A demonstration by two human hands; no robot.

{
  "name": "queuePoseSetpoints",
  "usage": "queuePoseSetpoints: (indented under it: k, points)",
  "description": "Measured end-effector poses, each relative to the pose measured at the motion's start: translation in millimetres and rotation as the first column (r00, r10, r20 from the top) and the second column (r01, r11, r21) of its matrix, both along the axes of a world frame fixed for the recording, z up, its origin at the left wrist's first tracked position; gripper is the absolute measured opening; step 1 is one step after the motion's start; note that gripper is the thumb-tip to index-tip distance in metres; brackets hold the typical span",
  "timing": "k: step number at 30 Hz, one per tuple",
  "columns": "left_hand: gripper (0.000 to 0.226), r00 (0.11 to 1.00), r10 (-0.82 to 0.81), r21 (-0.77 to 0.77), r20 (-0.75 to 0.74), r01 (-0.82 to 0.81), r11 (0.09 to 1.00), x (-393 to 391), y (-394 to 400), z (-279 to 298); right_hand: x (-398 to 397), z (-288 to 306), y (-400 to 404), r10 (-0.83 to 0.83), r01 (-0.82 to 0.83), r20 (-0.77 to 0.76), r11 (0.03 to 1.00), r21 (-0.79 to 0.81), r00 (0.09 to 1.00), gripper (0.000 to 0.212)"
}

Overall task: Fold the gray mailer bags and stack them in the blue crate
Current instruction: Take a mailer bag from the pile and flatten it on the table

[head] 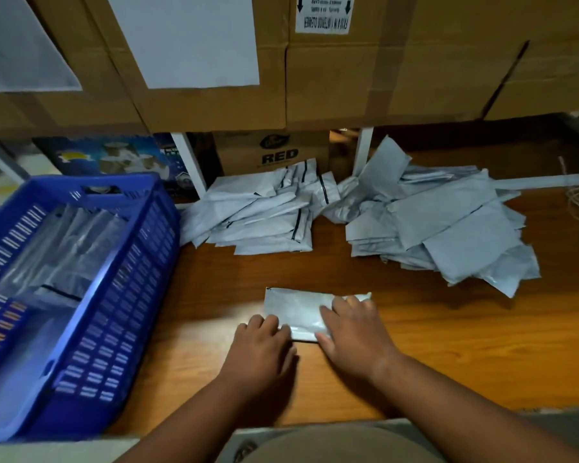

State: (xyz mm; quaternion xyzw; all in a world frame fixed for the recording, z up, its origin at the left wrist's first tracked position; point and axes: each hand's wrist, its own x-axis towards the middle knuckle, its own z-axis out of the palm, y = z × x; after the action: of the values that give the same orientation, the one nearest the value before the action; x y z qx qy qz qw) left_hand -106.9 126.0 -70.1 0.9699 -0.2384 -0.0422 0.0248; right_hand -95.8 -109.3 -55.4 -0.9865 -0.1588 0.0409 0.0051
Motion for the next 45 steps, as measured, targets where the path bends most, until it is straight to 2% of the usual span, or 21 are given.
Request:
queuePoseSetpoints:
  k: [5, 9, 10, 12, 15, 18, 20, 23, 28, 33, 36, 40, 45]
  points:
    - [0.031, 0.997, -0.014, -0.051, 0.08, 0.018, 0.999, -65.9, -4.3, -2.9, -53.2, -13.4, -19.2, 0.074, -0.087, 0.112, 0.989, 0.119, 0.991, 0.034]
    - [0.024, 0.996, 0.05, -0.117, 0.076, -0.041, 0.992, -94.4, -18.0, 2.7, -69.9, -21.9, -34.9, 0.084, -0.108, 0.133, 0.976, 0.191, 0.988, 0.038]
    - [0.028, 0.996, 0.049, -0.134, 0.081, -0.038, 0.99, -96.6, -21.2, 2.0, -72.0, -23.4, -34.9, 0.083, -0.105, 0.115, 0.974, 0.2, 0.99, 0.042]
    - [0.048, 0.994, 0.039, -0.15, 0.102, -0.023, 0.988, -91.2, -22.8, -2.2, -72.9, -25.4, -28.8, 0.068, -0.076, 0.048, 0.975, 0.208, 0.997, 0.056]
    - [0.072, 0.998, 0.044, -0.081, 0.046, -0.04, 0.996, -66.9, -15.6, -11.1, -68.3, -33.4, -19.8, 0.077, -0.065, -0.07, 0.986, 0.153, 0.995, 0.079]
    - [0.079, 0.997, 0.021, 0.038, -0.077, -0.019, 0.999, -51.9, -9.8, -19.9, -60.0, -42.1, -23.4, 0.116, -0.107, -0.113, 0.991, 0.082, 0.987, 0.083]
    - [0.083, 0.995, 0.022, 0.069, -0.101, -0.016, 0.998, -53.8, -10.8, -25.6, -54.2, -39.5, -26.6, 0.119, -0.111, -0.127, 0.991, 0.075, 0.985, 0.082]
    - [0.081, 0.995, 0.055, 0.048, -0.084, -0.051, 0.998, -62.6, -14.5, -29.8, -55.1, -32.0, -25.3, 0.083, -0.07, -0.135, 0.992, 0.1, 0.987, 0.081]
    - [0.071, 0.997, 0.083, -0.089, 0.006, -0.082, 0.993, -55.1, -18.3, -25.2, -49.4, -19.4, -14.1, 0.064, -0.055, -0.097, 0.993, 0.101, 0.993, 0.075]
    - [0.066, 0.996, -0.023, -0.155, 0.087, 0.037, 0.987, -33.8, -47.7, -16.3, -26.1, -13.1, -35.6, -0.073, 0.077, -0.044, 0.992, 0.103, 0.996, 0.07]
    - [0.065, 0.996, -0.078, -0.158, 0.046, 0.085, 0.984, -24.7, -81.6, -20.4, -28.9, -25.0, -54.0, -0.108, 0.114, -0.103, 0.992, 0.054, 0.989, 0.075]
    - [0.065, 0.999, -0.041, -0.173, -0.035, 0.034, 0.984, -17.9, -116.1, -34.1, -41.0, -36.9, -54.0, -0.13, 0.143, -0.122, 0.984, 0.105, 0.984, 0.072]
    - [0.064, 1.0, 0.01, -0.165, 0.003, -0.009, 0.986, -24.6, -121.9, -43.1, -48.4, -41.4, -50.0, -0.183, 0.195, -0.112, 0.975, 0.107, 0.977, 0.066]
